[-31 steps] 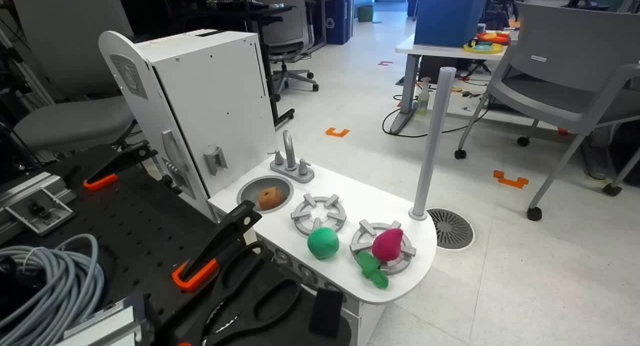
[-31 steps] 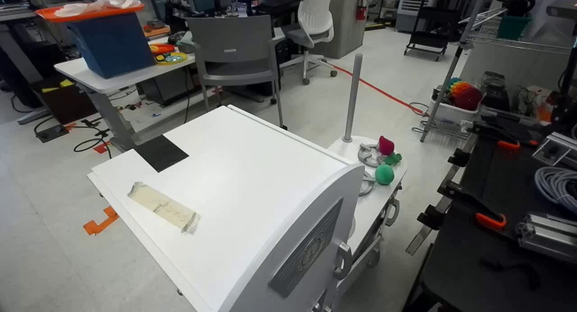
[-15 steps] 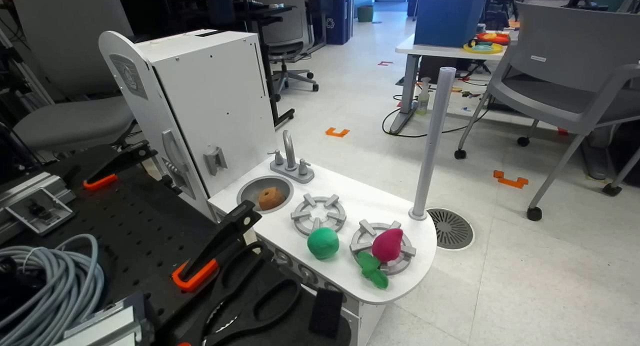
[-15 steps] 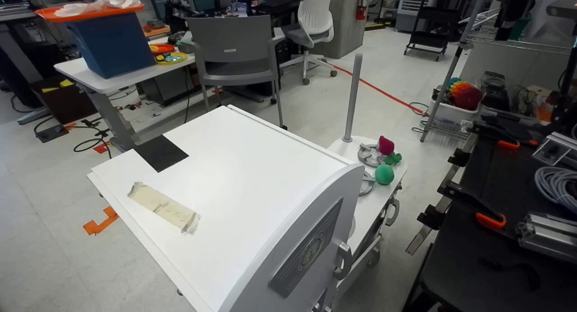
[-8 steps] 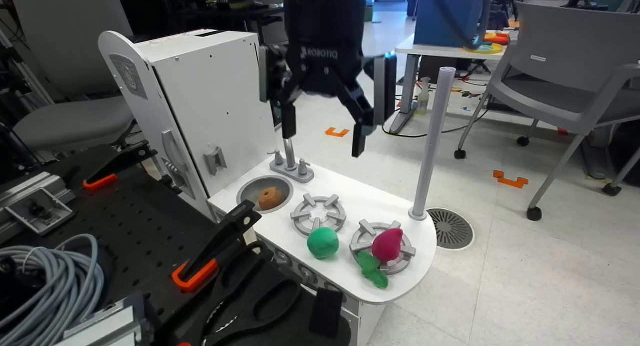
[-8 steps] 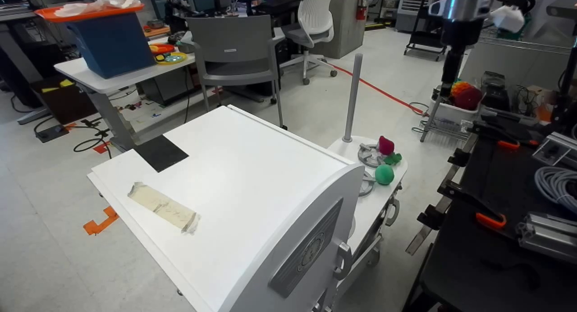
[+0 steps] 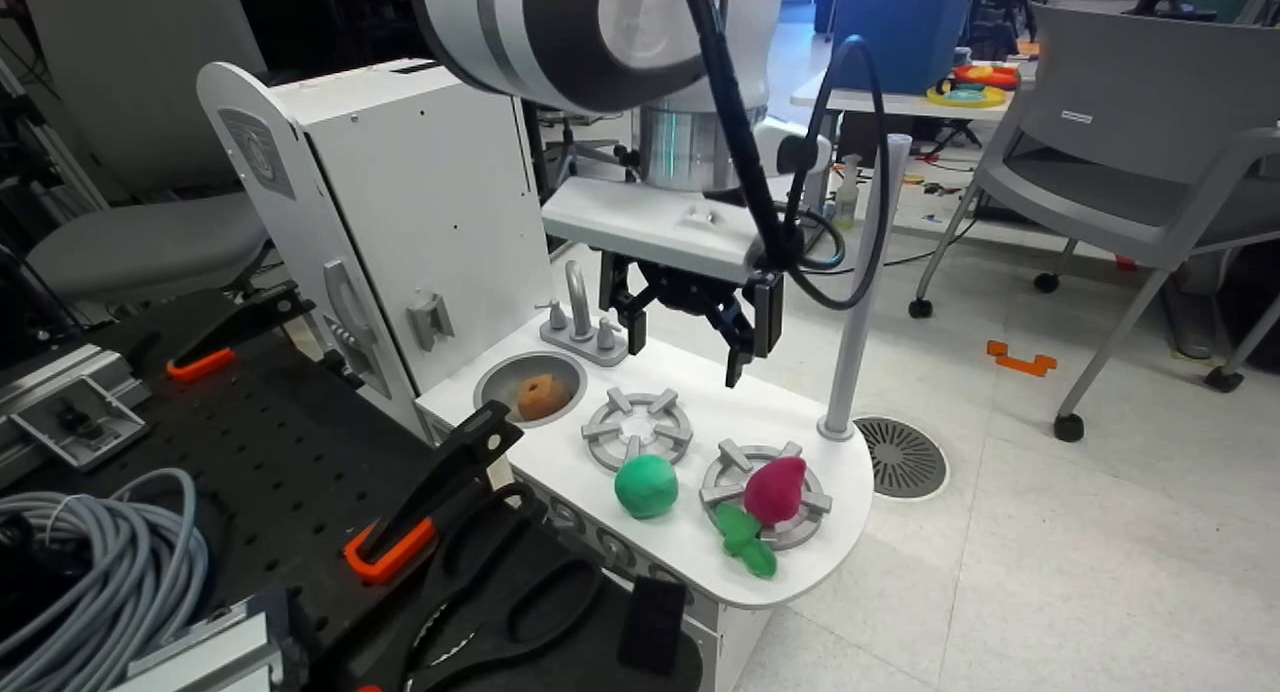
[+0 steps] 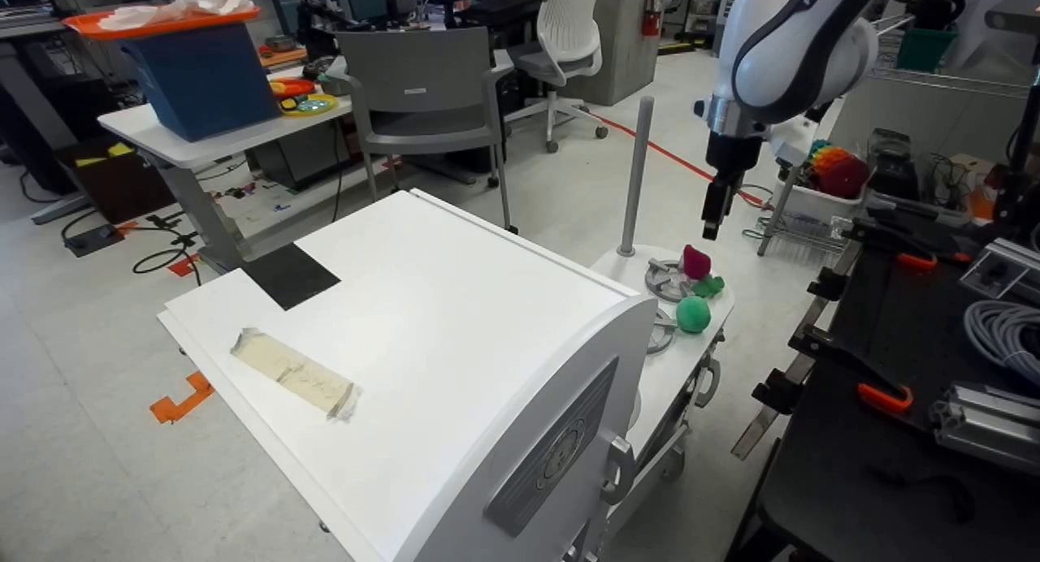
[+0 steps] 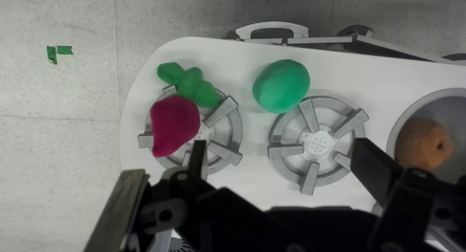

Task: Put the green plushie on the stove

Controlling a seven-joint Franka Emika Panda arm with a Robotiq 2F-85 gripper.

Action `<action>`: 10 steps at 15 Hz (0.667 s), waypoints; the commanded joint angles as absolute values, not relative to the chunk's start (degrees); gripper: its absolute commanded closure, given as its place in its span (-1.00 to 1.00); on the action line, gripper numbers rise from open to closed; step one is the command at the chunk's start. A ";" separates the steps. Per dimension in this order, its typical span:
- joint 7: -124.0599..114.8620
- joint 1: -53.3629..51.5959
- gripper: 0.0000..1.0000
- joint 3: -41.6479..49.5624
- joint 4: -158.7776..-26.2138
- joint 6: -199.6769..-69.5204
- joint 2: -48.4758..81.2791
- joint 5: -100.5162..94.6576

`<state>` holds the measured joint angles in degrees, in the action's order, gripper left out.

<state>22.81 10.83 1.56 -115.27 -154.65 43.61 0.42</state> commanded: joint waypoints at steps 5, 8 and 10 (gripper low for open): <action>17.42 10.46 -1.00 -0.07 -103.22 -152.84 57.76 -0.85; 15.96 9.84 -1.00 0.35 -99.52 -151.65 62.44 -1.22; 15.36 9.46 -1.00 0.31 -97.36 -151.03 65.21 -1.28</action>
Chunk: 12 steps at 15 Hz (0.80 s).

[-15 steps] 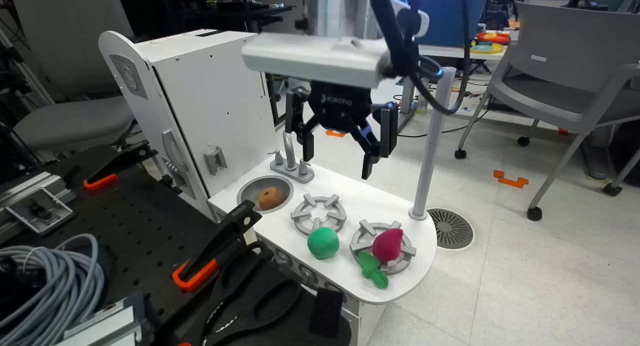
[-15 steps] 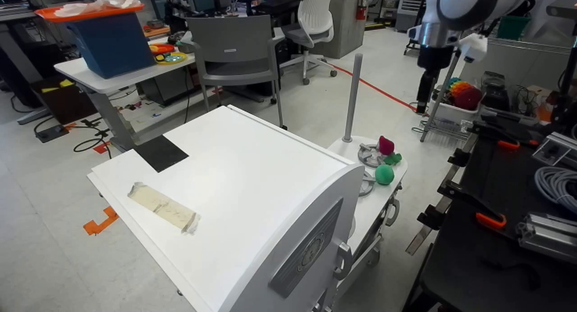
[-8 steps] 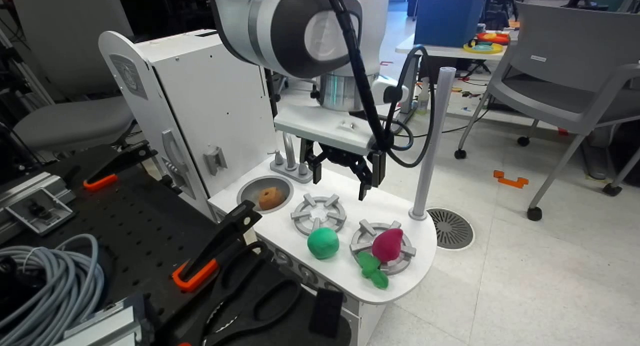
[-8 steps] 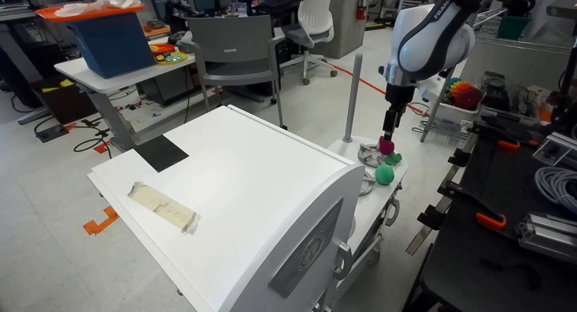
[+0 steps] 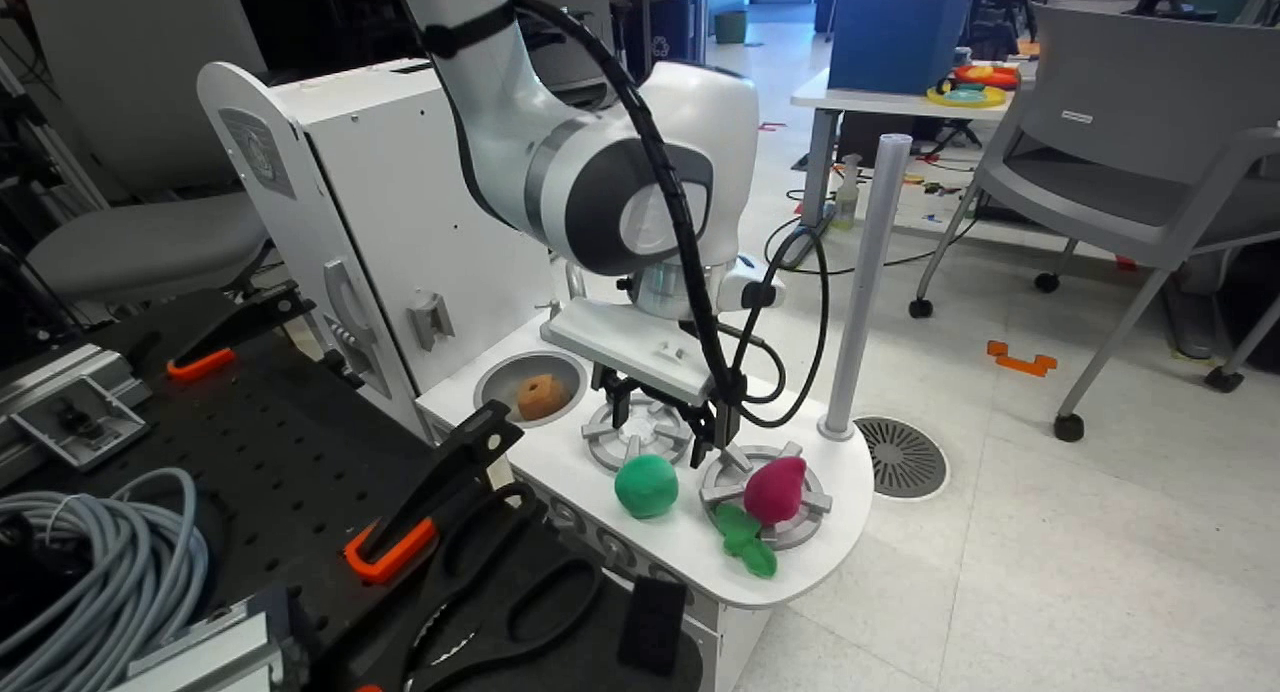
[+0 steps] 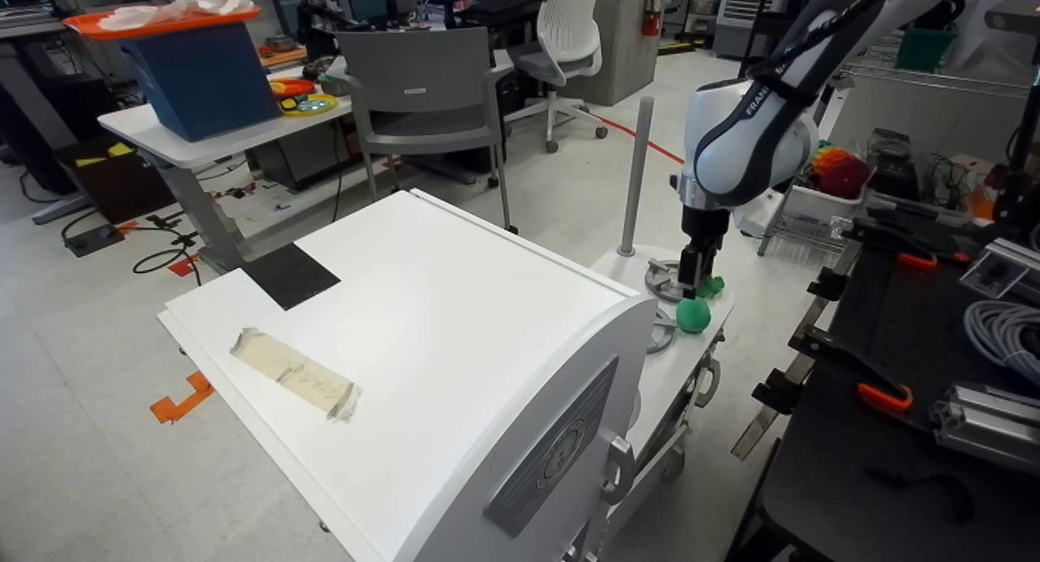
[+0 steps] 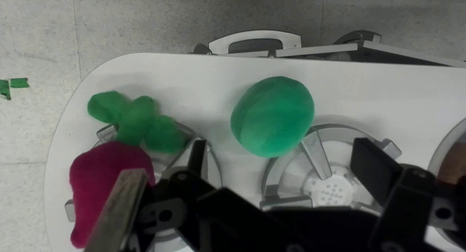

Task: Put the green plushie on the stove

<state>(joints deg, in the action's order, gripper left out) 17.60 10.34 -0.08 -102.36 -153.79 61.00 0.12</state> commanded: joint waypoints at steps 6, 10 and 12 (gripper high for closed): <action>13.44 7.79 -0.68 0.87 -90.68 -147.90 71.76 -1.36; 11.29 7.04 0.03 1.48 -87.08 -145.57 73.95 -1.20; 11.02 6.98 0.32 1.38 -87.56 -144.25 73.30 -1.18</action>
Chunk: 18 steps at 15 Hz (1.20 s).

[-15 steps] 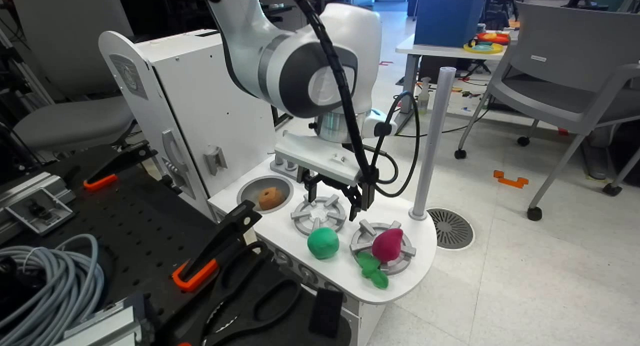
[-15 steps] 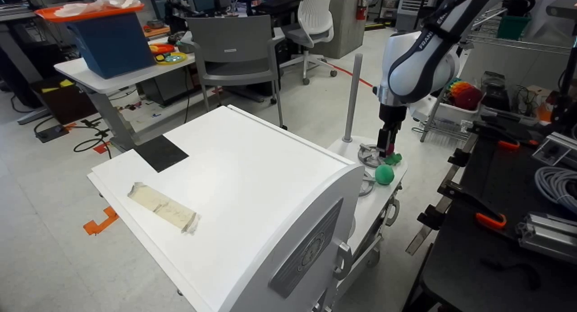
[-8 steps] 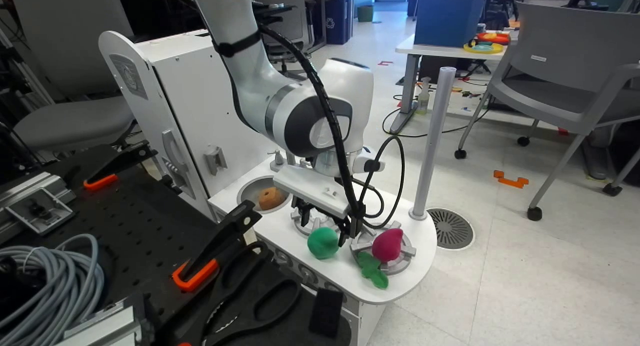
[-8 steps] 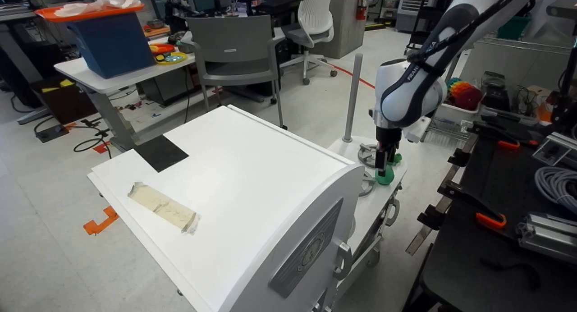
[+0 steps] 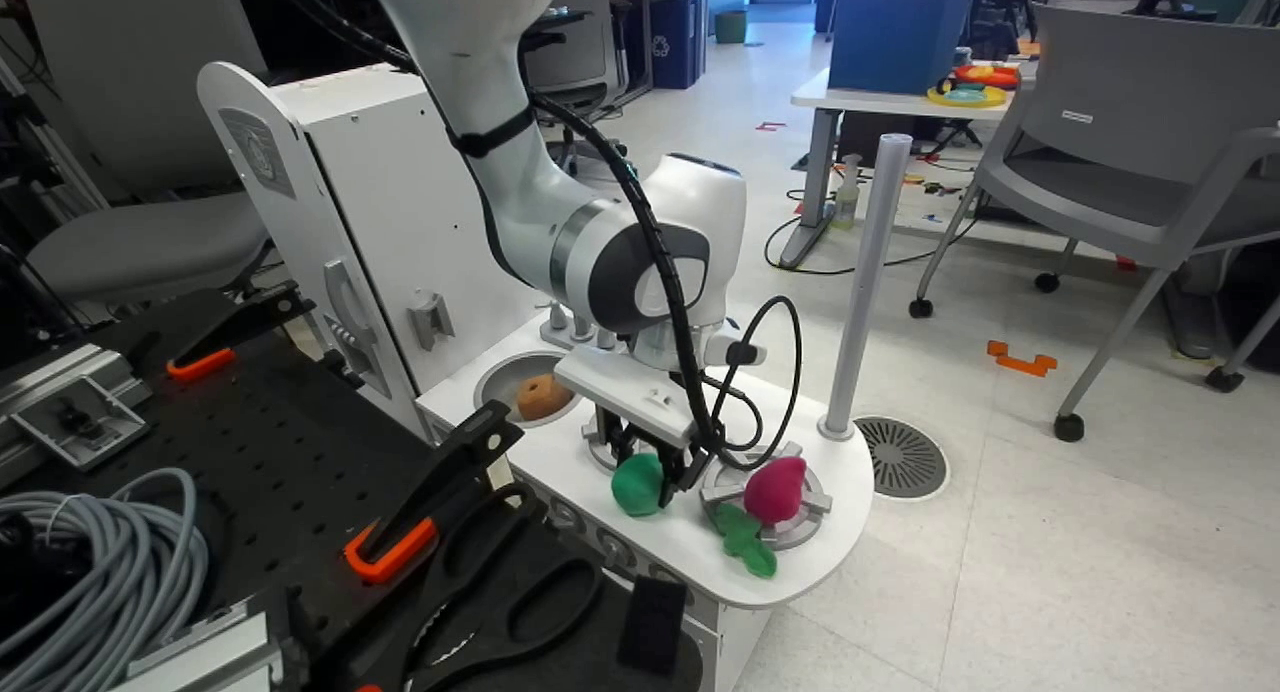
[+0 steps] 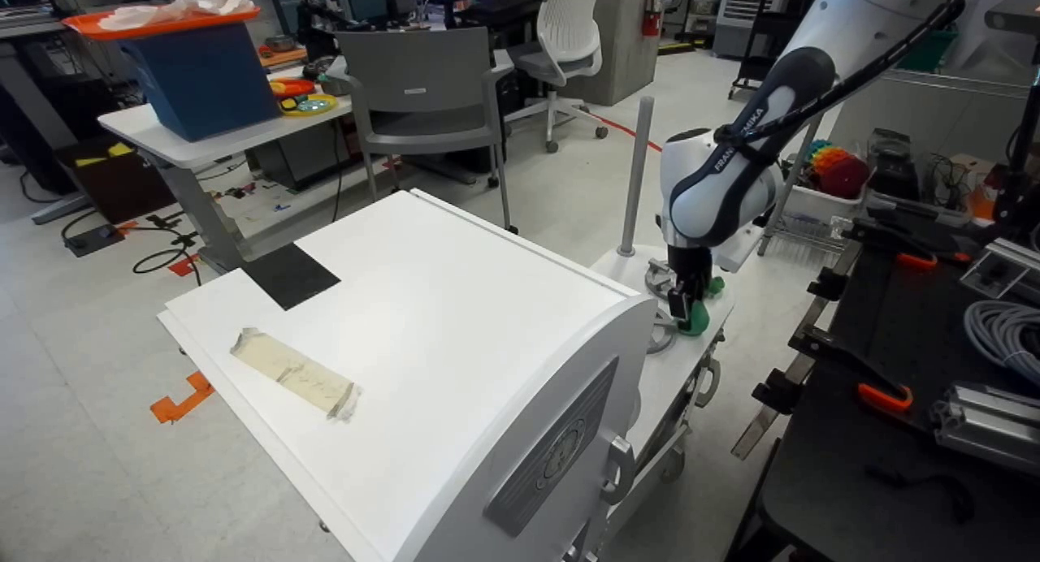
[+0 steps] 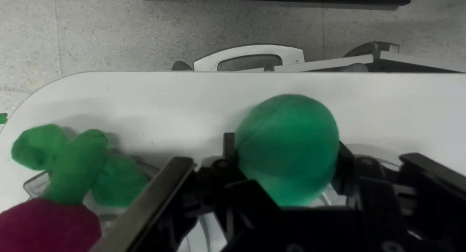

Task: Put the green plushie on the stove

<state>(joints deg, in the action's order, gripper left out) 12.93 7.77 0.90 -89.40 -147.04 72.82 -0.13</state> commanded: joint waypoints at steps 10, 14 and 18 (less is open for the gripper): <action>7.47 1.71 0.88 3.56 -95.81 -148.82 66.83 -4.20; 7.24 1.01 0.88 2.94 -96.99 -149.53 64.86 -5.13; 8.84 1.55 0.88 0.61 -95.19 -148.77 64.28 -4.66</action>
